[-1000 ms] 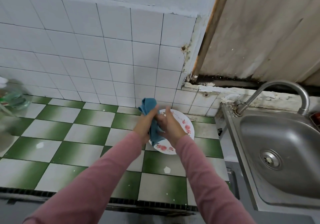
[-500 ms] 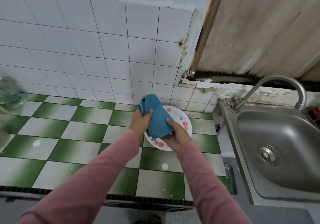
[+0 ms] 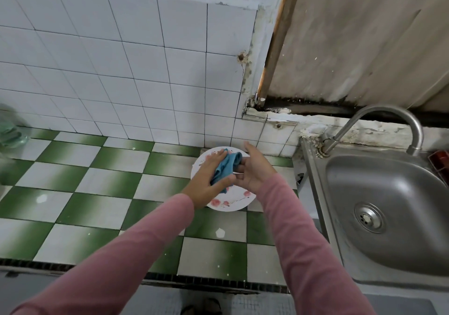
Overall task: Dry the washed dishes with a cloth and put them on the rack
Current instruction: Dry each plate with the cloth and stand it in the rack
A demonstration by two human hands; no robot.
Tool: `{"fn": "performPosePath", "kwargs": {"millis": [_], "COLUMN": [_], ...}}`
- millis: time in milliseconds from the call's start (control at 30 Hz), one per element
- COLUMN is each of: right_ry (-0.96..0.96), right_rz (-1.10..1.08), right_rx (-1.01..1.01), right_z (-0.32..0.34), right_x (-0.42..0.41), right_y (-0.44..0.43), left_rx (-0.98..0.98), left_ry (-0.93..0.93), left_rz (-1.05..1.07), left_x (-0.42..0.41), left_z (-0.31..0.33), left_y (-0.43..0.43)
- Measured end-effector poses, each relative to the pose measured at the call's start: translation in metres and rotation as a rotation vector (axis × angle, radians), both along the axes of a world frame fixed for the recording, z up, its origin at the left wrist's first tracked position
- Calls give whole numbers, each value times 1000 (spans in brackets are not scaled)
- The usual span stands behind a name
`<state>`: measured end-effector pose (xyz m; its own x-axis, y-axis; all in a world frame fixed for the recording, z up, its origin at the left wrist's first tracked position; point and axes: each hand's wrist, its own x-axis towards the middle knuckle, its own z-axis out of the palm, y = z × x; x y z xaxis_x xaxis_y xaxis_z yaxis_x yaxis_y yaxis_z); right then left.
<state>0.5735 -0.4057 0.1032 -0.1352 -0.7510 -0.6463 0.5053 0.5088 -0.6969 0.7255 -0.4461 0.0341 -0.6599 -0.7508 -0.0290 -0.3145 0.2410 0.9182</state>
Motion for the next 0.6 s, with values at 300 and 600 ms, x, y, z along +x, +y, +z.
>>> {"fn": "performPosePath", "kwargs": {"millis": [300,600], "right_ry": [-22,292], "right_rz": [272,4], "right_rx": [28,247], "right_z": [-23,-77], "right_x": [-16,-24], "right_y": [4,8], "left_rx": [36,474], "left_ry": [-6,49], "left_rz": [257,537], "left_x": [-14,8], "left_z": [-8,-24], "left_y": [1,-21]}}
